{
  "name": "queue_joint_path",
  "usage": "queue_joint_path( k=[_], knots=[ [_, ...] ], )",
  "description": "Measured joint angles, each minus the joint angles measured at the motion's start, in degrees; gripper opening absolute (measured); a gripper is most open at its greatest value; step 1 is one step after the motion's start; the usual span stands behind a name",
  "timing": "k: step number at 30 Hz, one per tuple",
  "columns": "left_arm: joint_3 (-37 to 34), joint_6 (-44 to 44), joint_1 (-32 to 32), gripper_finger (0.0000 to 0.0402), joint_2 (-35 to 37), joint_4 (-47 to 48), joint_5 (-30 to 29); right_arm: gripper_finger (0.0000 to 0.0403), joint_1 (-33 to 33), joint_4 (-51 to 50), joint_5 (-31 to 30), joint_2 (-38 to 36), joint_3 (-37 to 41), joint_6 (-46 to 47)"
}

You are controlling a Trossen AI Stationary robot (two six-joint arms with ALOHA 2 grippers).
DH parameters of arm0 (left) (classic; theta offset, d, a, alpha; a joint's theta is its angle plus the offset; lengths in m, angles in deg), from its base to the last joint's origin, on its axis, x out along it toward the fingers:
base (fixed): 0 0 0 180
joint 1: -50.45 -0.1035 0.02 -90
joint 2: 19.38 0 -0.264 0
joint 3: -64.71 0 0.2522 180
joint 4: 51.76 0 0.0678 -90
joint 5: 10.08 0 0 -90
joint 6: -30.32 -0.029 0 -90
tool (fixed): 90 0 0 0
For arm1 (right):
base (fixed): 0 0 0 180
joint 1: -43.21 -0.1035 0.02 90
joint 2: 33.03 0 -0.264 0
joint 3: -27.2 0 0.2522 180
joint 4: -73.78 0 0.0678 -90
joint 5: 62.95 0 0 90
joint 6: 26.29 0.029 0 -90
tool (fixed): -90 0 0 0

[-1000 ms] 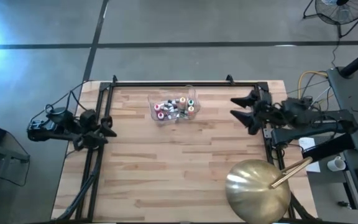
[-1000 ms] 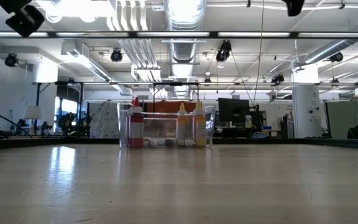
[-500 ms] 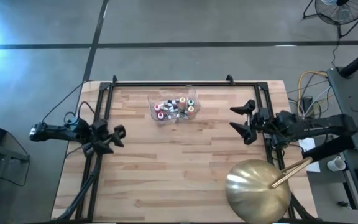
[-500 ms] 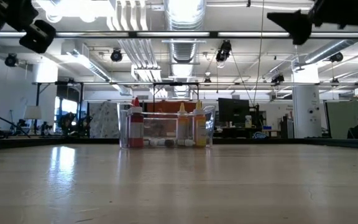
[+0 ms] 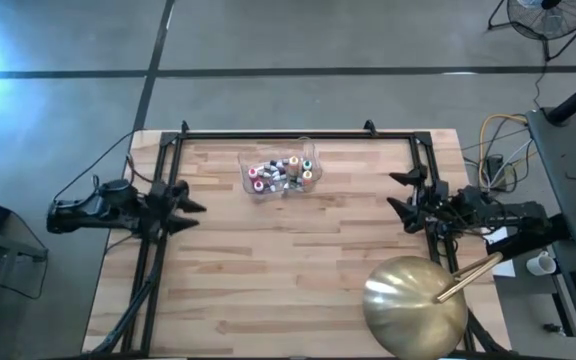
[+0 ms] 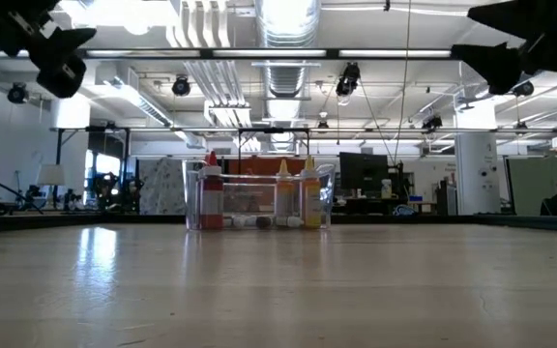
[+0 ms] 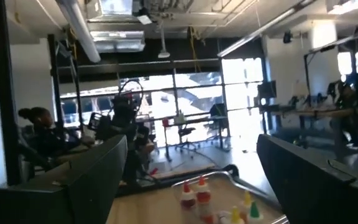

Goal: Pick & Place food coloring
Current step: Return to Home Position

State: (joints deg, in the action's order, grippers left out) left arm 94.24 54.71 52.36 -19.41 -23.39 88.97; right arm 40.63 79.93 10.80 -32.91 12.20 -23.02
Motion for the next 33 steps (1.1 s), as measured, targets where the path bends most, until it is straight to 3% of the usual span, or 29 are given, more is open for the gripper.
queue_joint_path(
  k=[3,8,13,16,24,33],
  knots=[
    [-0.48,-1.00,-0.03,0.0188,-0.02,-2.68,-4.52,0.0354,0.08,-1.22,-0.48,-0.02,0.20,-2.03],
    [-6.79,0.65,-0.01,0.0188,0.02,-11.61,1.42,0.0354,0.18,-7.45,-0.25,1.60,0.72,5.73],
    [-8.52,2.48,-0.06,0.0188,0.02,-12.10,1.22,0.0354,0.22,-16.80,-0.32,2.78,0.71,10.01],
    [-8.39,2.07,-0.09,0.0188,0.02,-12.03,0.34,0.0354,0.21,-16.86,-0.02,4.44,0.61,9.21],
    [-9.26,10.77,-0.07,0.0188,-0.55,-11.92,0.69,0.0354,0.22,-16.74,-0.21,6.72,0.61,8.70],
    [-10.88,10.77,-0.02,0.0188,-0.81,-12.71,0.71,0.0354,0.21,-16.79,-0.21,7.09,0.61,8.69]
  ],
)
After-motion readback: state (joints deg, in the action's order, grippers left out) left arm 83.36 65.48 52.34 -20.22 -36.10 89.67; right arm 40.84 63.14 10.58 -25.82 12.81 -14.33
